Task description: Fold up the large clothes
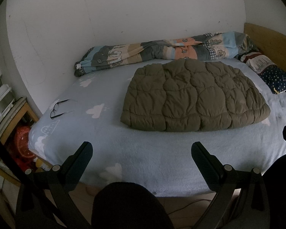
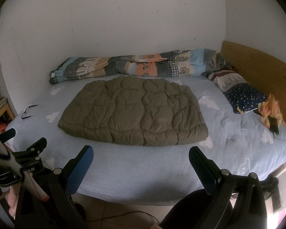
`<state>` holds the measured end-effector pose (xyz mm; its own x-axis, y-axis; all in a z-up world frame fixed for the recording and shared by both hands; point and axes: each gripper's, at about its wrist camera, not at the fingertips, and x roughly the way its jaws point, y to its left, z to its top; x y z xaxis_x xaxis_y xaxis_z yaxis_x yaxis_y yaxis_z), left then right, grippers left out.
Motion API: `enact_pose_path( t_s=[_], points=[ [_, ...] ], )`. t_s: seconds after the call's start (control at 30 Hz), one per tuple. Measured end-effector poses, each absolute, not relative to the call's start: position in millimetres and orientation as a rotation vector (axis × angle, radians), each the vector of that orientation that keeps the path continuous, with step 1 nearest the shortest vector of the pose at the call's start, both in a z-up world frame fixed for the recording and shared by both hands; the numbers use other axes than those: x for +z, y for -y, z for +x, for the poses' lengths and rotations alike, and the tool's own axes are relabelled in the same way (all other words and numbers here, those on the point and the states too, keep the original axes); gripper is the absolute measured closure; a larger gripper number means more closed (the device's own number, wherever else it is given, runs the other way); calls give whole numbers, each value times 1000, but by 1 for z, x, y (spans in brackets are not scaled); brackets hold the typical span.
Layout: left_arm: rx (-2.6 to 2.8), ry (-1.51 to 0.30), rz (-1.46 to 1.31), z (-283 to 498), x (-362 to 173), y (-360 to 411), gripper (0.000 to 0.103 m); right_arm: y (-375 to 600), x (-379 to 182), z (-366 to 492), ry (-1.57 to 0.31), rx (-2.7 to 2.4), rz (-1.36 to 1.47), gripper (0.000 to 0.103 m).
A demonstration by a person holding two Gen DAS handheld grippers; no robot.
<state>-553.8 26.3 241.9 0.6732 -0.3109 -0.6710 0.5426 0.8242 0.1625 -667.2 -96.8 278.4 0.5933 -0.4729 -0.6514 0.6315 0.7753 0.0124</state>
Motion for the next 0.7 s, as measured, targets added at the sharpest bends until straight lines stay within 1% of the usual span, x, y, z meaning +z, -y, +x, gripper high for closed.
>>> enact_pose_path(
  t_s=[0.7],
  points=[
    [-488,-675,366,-554,241,-28,0,97,277,-668,-680,-655,255,1]
  ],
)
